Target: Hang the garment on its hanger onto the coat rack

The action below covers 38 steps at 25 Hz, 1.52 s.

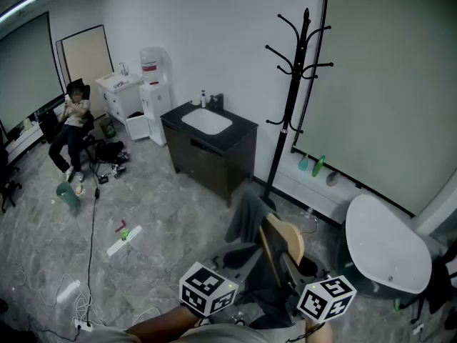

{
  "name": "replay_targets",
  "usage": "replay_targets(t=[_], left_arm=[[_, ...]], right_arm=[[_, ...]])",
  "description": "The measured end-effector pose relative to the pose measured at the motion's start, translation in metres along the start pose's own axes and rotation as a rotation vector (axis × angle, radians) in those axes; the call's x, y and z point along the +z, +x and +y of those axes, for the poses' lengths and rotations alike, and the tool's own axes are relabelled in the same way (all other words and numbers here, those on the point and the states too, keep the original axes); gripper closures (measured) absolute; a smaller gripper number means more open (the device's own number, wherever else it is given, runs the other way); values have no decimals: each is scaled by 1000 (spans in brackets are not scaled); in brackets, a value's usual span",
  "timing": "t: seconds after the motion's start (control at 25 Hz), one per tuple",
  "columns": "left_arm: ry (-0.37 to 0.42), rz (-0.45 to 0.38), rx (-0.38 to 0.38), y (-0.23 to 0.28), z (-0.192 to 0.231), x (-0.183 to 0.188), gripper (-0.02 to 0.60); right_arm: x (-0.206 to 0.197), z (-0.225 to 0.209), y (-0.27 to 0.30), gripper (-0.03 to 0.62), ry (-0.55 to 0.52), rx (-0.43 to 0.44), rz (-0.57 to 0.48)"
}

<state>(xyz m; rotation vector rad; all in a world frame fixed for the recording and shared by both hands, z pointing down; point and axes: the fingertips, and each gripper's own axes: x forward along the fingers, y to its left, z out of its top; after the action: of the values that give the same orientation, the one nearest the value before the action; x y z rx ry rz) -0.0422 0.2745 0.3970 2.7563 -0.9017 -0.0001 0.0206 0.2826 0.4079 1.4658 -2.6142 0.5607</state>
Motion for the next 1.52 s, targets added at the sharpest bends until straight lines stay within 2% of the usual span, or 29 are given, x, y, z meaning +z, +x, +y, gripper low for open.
replay_targets(t=[0.88,1.52], left_arm=[[13,-10,12,7,-13,1,577],[24,-11,28,52,-41,-5,577]], right_arm=[[16,-6,-2,531,16,50,-19],[43,-51,-18,531,-14,61,-46]])
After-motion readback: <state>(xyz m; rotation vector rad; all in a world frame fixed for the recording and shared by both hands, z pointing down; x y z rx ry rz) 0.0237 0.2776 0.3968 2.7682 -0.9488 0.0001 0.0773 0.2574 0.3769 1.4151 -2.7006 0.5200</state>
